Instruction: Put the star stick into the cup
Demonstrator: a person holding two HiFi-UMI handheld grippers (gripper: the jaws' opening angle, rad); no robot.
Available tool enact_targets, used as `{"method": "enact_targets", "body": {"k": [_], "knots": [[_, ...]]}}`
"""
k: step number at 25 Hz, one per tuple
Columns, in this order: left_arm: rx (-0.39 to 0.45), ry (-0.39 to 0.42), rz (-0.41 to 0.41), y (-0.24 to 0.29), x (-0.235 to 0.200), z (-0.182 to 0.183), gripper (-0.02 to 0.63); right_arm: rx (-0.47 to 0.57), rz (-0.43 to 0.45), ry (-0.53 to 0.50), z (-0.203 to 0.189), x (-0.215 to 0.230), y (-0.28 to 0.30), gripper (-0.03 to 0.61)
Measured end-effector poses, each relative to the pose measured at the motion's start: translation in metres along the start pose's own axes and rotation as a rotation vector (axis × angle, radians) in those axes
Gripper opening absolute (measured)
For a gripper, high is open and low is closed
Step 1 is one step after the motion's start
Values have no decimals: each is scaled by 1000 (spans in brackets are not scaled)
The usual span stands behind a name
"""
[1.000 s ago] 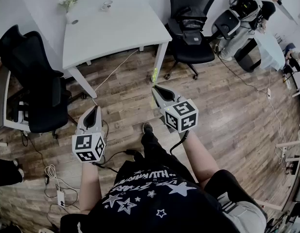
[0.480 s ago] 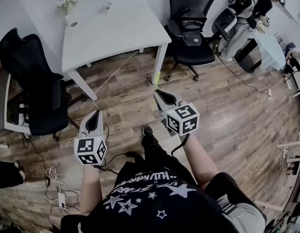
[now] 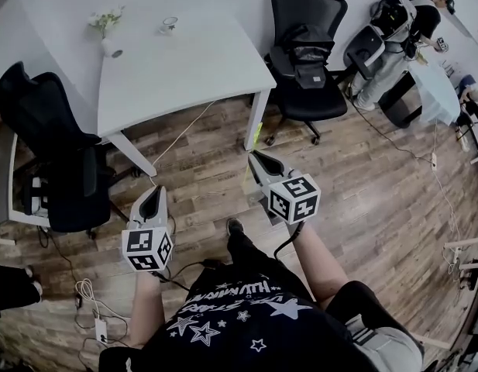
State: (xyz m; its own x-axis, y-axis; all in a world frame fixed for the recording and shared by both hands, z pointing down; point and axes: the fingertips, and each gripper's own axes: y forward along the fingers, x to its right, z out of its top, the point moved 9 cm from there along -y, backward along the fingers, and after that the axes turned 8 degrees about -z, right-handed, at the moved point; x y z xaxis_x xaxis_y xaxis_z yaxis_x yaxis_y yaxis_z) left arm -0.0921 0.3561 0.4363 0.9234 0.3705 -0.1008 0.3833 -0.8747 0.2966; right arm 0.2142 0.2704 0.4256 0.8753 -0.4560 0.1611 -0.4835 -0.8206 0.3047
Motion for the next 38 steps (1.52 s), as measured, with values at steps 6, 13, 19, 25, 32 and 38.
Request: {"method": "enact_targets", "body": {"k": [6, 13, 19, 25, 32, 38], "knots": [[3, -4, 23, 52, -16, 21, 3, 9, 14, 10, 27, 39, 51, 34], [2, 105, 21, 115, -28, 50, 3, 10, 66, 9, 55, 77, 115, 34], [6, 169, 21, 152, -42, 78, 3, 12, 124, 8, 76, 100, 160, 34], [20, 139, 25, 186, -48, 86, 3, 10, 130, 37, 85, 116, 194, 34], [48, 64, 37, 230, -76, 92, 3, 0, 114, 52, 93, 130, 231, 34], [38, 56, 24, 278, -123, 103, 3, -9, 81, 52, 106, 145, 282, 34]]}}
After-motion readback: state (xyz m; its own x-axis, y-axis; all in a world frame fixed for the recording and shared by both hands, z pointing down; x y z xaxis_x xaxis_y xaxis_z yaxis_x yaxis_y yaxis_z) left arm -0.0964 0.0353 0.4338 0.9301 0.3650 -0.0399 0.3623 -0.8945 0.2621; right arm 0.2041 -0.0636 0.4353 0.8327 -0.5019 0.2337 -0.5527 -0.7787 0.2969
